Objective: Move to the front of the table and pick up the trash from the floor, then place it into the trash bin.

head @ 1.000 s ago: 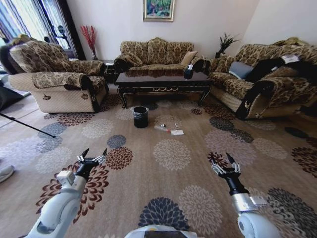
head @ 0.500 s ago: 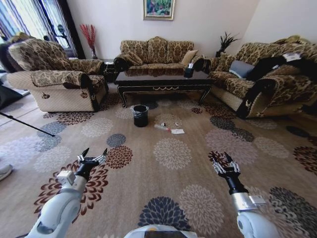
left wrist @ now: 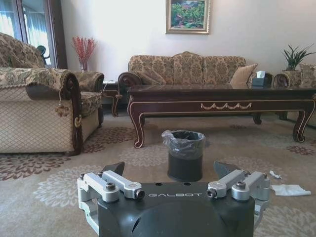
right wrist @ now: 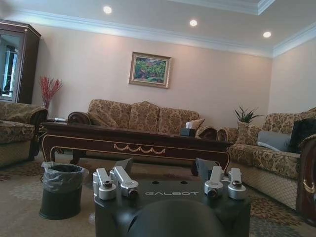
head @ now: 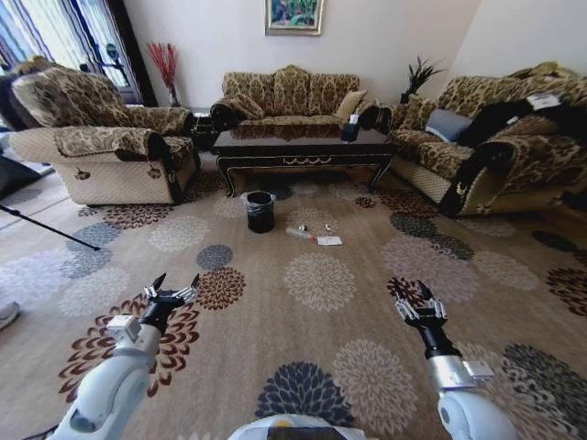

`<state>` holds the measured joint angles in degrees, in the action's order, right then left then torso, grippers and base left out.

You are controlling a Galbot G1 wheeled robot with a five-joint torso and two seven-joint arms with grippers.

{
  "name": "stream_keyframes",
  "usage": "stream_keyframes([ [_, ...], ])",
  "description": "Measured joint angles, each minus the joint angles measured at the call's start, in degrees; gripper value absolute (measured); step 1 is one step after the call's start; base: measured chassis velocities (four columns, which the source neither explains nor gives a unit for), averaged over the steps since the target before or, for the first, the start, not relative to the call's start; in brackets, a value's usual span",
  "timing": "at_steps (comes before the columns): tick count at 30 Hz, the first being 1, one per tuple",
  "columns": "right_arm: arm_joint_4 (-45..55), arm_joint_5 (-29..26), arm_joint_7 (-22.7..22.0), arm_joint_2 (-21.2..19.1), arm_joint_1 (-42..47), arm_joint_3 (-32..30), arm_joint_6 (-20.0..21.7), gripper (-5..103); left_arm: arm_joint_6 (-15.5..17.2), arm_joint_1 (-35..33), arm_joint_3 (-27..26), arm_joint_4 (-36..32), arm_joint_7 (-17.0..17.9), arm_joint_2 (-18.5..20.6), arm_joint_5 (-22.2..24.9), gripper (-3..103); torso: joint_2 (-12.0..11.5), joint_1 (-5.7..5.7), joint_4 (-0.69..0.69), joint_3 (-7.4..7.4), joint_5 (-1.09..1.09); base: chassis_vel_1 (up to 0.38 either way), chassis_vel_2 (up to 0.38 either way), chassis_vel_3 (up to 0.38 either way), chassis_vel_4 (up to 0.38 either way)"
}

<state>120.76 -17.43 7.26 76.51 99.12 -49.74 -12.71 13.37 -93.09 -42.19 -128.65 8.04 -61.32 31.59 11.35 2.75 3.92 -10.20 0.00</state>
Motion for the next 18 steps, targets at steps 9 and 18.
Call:
stream_keyframes([
  [9,-0.04,-0.01,-0.81,-0.02,-0.06,-0.07,0.00,68,-0.14,-0.34,0.27,0.04,-0.14,-0.33,-0.41,100,-1.83,-0.56,0.00,1.26,0.00,0.000,0.000,0.000,0.000],
  [18,-0.42,-0.10,-1.89,-0.05,-0.55,0.14,-0.04,90,-0.15,-0.17,0.29,0.02,-0.18,-0.33,-0.53,100,-3.89,-0.95,0.00,2.91,0.00,0.000,0.000,0.000,0.000],
])
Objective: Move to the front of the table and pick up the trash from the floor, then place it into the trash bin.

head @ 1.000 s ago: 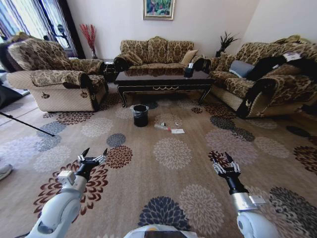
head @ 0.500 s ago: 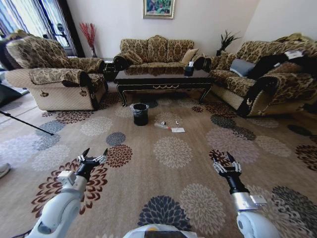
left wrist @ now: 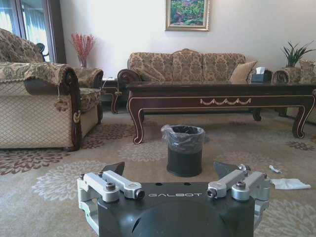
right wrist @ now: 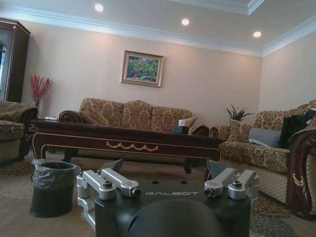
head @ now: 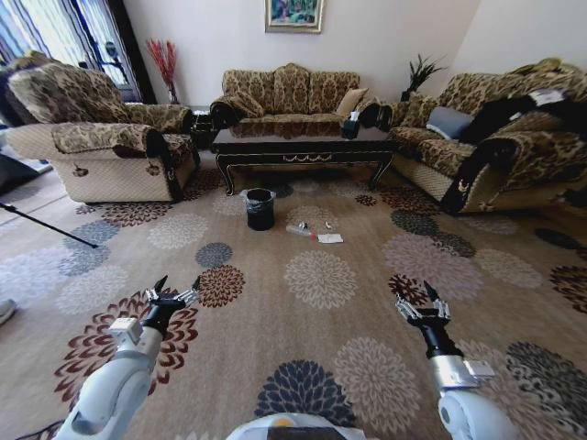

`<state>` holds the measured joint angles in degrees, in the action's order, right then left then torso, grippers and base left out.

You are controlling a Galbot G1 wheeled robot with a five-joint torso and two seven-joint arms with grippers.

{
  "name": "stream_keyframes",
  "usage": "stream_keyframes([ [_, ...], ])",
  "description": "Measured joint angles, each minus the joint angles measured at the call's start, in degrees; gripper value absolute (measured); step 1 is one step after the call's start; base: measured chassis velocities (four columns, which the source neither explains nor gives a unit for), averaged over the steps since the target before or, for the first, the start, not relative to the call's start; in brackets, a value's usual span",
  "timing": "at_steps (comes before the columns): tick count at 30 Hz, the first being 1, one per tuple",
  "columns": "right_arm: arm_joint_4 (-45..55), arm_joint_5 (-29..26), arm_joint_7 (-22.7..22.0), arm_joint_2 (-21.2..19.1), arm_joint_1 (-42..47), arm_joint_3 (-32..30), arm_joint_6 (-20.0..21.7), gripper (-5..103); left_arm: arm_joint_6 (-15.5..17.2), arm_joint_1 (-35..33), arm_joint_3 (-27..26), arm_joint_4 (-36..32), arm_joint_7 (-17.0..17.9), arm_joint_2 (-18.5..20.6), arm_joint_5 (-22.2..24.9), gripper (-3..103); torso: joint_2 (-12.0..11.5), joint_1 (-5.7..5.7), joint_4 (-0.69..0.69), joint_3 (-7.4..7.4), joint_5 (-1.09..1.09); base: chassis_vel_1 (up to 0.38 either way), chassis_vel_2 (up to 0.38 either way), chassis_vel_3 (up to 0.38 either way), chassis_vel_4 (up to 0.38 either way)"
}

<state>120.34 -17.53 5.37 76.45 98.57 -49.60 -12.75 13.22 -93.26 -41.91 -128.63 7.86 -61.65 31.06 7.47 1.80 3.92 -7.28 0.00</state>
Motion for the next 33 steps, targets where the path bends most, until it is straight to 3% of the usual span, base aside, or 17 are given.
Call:
stream_keyframes([
  [3,-0.21,0.04,-0.24,-0.01,-0.23,0.03,0.00,100,0.00,-0.04,-0.04,0.00,0.00,0.00,0.01,100,-0.78,-0.20,0.00,0.60,0.00,0.000,0.000,0.000,0.000],
  [33,-0.14,-1.79,-0.04,0.05,-0.12,0.29,-0.43,100,-0.23,-0.11,0.32,0.26,-0.14,-0.30,-0.17,100,-7.34,-0.49,0.00,6.88,0.00,0.000,0.000,0.000,0.000],
])
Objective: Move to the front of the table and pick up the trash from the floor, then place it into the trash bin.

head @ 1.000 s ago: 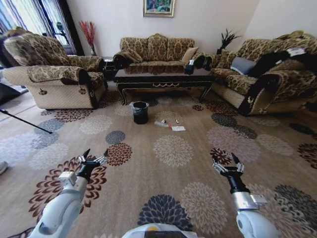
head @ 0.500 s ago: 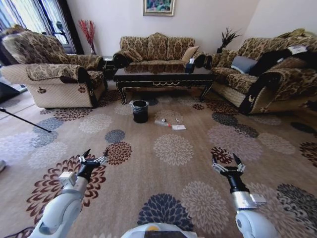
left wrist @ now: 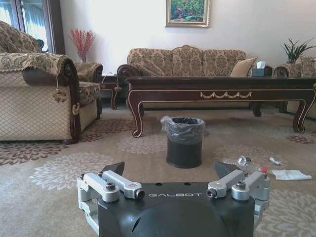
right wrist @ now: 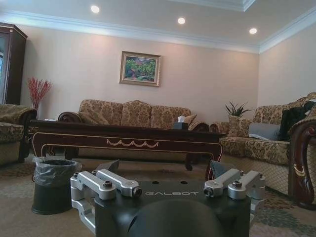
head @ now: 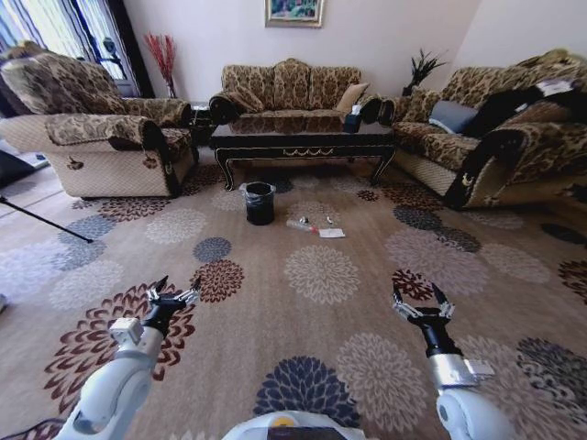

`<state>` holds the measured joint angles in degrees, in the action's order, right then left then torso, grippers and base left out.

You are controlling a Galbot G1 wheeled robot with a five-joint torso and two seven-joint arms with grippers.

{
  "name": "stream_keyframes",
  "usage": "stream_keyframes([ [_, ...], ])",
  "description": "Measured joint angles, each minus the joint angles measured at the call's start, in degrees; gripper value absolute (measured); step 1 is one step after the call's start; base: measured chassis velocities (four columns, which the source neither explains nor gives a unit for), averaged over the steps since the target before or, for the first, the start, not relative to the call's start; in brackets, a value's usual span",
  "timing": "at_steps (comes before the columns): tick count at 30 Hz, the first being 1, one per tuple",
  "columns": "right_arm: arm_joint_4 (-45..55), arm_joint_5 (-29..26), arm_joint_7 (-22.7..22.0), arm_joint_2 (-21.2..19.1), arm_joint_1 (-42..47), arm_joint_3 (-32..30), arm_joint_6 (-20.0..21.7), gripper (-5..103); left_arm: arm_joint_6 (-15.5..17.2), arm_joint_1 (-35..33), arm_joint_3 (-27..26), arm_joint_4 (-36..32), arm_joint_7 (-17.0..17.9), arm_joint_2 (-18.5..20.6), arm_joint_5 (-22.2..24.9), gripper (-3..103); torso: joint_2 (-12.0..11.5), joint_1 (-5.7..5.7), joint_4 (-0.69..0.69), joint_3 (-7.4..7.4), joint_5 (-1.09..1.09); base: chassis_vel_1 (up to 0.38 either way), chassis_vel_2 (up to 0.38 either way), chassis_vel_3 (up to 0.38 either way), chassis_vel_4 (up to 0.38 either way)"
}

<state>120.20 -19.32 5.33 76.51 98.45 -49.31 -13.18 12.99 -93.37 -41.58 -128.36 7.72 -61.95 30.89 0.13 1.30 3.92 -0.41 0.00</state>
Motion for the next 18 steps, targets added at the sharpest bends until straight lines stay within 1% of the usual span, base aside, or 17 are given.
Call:
stream_keyframes([
  [2,0.07,-0.05,0.08,0.11,0.03,0.06,0.00,100,-0.05,-0.09,0.00,0.02,-0.02,-0.05,-0.08,100,-0.15,-0.08,0.00,0.38,-0.01,0.000,0.000,0.000,0.000],
  [8,0.09,-0.14,0.10,0.11,-0.07,0.05,0.00,100,-0.11,-0.14,-0.01,0.01,-0.04,-0.06,-0.31,100,-0.15,-0.23,0.00,0.42,0.01,0.000,0.000,0.000,0.000],
  [10,0.09,-0.19,0.12,0.09,-0.07,0.03,0.00,100,-0.41,-0.11,0.00,0.05,-0.02,-0.05,-0.45,100,-0.15,-0.25,0.00,0.42,-0.01,0.000,0.000,0.000,0.000],
  [14,0.13,-0.26,0.71,0.09,0.06,-0.04,0.08,100,-2.07,-0.11,0.15,0.12,0.78,-0.13,-0.48,100,-0.15,-0.25,0.00,0.40,0.00,0.000,0.000,0.000,0.000],
  [18,0.13,-0.25,0.81,0.13,0.06,-0.02,0.08,100,-2.32,-0.24,0.16,0.12,0.77,-0.15,-0.57,100,-0.15,-0.25,0.00,0.34,0.00,0.000,0.000,0.000,0.000],
])
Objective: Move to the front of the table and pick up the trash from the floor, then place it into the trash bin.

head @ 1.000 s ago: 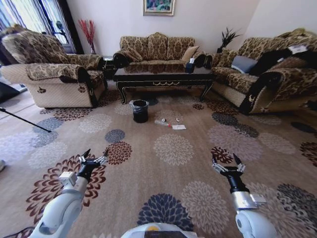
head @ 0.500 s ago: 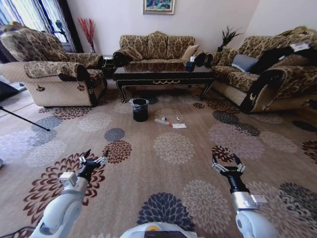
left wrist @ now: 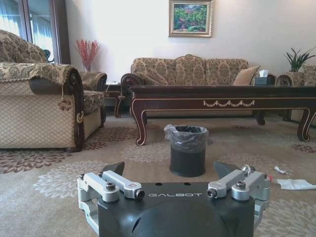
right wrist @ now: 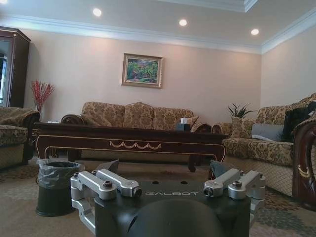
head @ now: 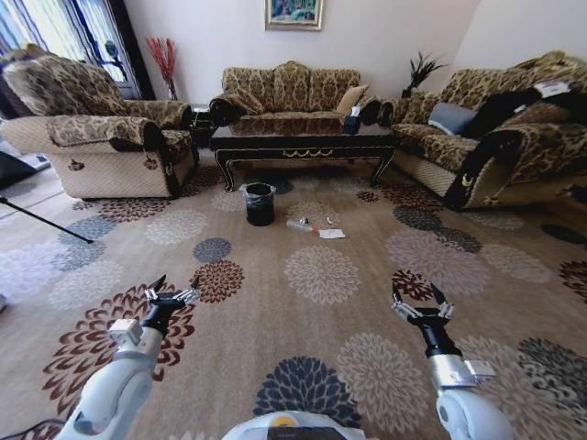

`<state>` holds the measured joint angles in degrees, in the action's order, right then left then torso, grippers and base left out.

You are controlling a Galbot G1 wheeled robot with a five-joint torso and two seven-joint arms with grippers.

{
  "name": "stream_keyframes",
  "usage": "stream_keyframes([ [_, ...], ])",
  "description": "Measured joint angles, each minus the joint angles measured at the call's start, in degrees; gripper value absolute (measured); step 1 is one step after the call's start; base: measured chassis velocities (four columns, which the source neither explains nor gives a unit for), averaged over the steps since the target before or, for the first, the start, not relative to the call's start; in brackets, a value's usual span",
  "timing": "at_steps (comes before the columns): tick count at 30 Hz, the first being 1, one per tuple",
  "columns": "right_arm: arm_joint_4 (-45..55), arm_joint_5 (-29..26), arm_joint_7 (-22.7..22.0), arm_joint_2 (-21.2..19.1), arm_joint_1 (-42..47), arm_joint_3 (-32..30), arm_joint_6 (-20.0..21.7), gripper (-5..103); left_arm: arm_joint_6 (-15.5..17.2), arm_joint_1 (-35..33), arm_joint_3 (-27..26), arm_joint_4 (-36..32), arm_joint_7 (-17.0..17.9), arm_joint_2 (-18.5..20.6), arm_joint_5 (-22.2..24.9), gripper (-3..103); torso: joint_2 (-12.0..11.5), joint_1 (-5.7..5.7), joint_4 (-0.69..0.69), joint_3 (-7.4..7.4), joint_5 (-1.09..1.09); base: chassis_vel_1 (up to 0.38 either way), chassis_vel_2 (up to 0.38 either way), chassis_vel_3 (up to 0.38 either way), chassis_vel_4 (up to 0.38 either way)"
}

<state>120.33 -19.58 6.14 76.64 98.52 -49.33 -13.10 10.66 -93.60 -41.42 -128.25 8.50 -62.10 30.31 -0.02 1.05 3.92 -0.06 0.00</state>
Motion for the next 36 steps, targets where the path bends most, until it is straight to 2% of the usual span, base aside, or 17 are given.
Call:
stream_keyframes([
  [11,0.01,0.17,0.04,0.11,0.16,0.04,0.00,100,-0.16,0.04,0.23,0.05,-0.21,-0.02,-0.76,100,0.00,0.01,0.00,-0.20,0.00,-0.037,0.039,0.038,-0.038],
  [36,0.06,0.96,0.01,0.41,0.30,0.39,0.20,100,-0.34,0.12,0.11,0.52,-0.45,-0.03,-0.37,100,-0.01,0.05,-0.01,-0.38,-0.01,-0.162,0.169,0.172,-0.171],
])
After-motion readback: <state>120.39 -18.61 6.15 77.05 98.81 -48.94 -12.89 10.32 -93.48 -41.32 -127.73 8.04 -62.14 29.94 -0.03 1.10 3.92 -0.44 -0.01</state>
